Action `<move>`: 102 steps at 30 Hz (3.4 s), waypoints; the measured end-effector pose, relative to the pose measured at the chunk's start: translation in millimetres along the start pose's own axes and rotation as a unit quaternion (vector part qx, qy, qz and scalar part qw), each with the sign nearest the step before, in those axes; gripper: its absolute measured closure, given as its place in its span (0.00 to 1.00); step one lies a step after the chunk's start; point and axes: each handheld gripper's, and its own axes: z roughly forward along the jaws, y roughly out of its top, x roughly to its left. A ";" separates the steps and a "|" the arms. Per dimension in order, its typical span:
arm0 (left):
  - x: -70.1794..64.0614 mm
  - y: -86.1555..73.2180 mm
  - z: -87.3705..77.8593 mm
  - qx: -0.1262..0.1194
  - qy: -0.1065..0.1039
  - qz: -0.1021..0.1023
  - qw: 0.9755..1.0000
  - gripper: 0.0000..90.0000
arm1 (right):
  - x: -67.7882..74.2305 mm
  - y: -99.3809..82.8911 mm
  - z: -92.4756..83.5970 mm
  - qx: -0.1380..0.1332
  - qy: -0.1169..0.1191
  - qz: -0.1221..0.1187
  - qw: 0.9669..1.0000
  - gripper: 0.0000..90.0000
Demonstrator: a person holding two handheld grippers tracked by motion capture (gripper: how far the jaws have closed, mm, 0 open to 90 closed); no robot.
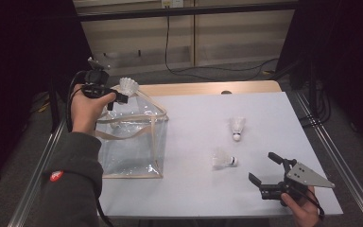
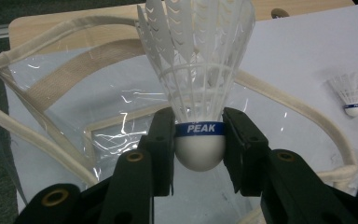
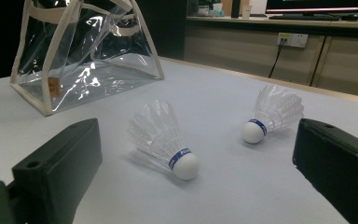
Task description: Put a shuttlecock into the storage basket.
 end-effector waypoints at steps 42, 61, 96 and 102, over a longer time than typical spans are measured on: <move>-1.7 -6.8 -3.8 -0.023 -0.044 0.000 0.999 0.56 | 0.4 -0.1 -0.2 0.001 0.000 0.001 1.000 0.02; -31.0 -3.9 -8.1 -0.011 -0.101 0.048 0.994 0.49 | 0.4 0.1 -0.2 0.001 -0.001 0.001 1.000 0.02; -78.0 -3.8 -8.6 0.001 -0.156 0.106 0.982 0.34 | 0.8 0.1 0.5 0.001 0.002 -0.002 1.000 0.02; -87.1 -4.7 -6.0 0.006 -0.167 0.118 0.979 0.30 | 0.9 0.3 0.0 0.002 0.003 -0.003 1.000 0.02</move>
